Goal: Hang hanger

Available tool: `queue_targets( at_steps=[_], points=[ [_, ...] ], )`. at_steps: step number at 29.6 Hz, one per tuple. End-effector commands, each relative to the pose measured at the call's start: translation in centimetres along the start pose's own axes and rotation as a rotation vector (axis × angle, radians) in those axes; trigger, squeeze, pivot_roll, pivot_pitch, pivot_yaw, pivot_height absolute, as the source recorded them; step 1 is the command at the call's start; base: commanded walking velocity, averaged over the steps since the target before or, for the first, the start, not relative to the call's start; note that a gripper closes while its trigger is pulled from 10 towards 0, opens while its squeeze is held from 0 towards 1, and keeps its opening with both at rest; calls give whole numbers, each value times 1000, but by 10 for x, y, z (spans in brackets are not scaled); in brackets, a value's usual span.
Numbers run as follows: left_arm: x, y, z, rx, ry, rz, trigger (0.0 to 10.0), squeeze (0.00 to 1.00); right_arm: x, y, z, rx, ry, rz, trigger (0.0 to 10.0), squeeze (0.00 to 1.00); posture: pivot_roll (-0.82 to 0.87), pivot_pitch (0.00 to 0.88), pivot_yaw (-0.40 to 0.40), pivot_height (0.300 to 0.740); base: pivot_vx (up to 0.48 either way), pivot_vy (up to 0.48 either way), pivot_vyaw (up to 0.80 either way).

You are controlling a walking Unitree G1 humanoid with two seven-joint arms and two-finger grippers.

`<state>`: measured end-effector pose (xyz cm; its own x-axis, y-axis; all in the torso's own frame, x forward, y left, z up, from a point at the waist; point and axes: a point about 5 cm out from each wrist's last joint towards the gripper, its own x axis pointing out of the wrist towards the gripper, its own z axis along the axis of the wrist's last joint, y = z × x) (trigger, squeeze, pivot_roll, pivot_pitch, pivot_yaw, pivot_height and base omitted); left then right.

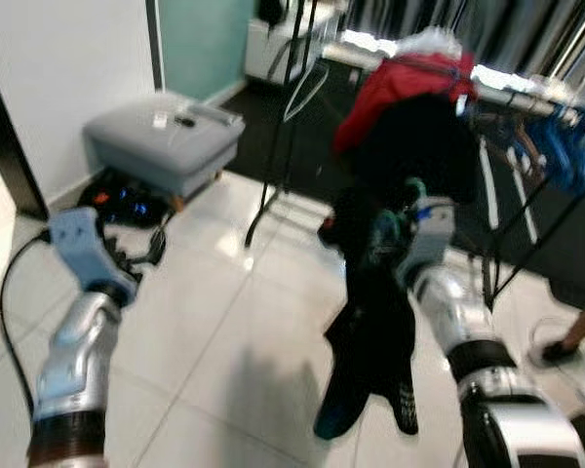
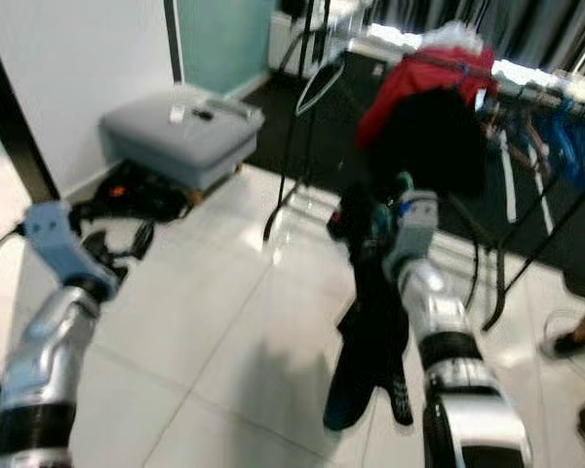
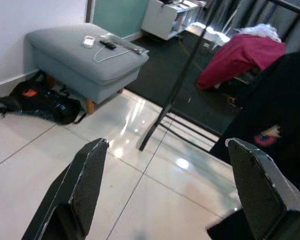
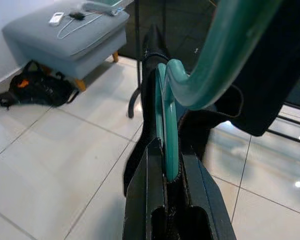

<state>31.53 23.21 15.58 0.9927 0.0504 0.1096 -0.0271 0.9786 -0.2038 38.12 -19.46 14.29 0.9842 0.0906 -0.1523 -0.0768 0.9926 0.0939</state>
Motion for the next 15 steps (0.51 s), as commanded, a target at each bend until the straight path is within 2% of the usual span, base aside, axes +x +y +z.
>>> queue_targets(
  at_steps=[1, 6, 11, 15],
  points=[
    [2, -9, -4, 3, 10, -44, 10000, 0, -3, -13, -2, 12, -5, -48, 10000, 0, -18, 42, -123, 740, 480, 0, -800],
    [1, -11, -5, 32, 0, -63, 10000, 0, -2, -13, -3, 15, -14, -53, 10000, 0, -17, 43, -113, 740, 480, 0, -800],
    [-12, -10, -6, 40, -9, -69, 10000, 0, -4, -9, -4, -15, -38, -30, 10000, 0, -19, 43, -109, 740, 480, 0, -800],
    [-23, -16, -7, 71, -13, -92, 10000, 0, -10, -8, -6, -48, -52, -6, 10000, 0, -20, 51, -110, 740, 480, 0, -800]
  ],
)
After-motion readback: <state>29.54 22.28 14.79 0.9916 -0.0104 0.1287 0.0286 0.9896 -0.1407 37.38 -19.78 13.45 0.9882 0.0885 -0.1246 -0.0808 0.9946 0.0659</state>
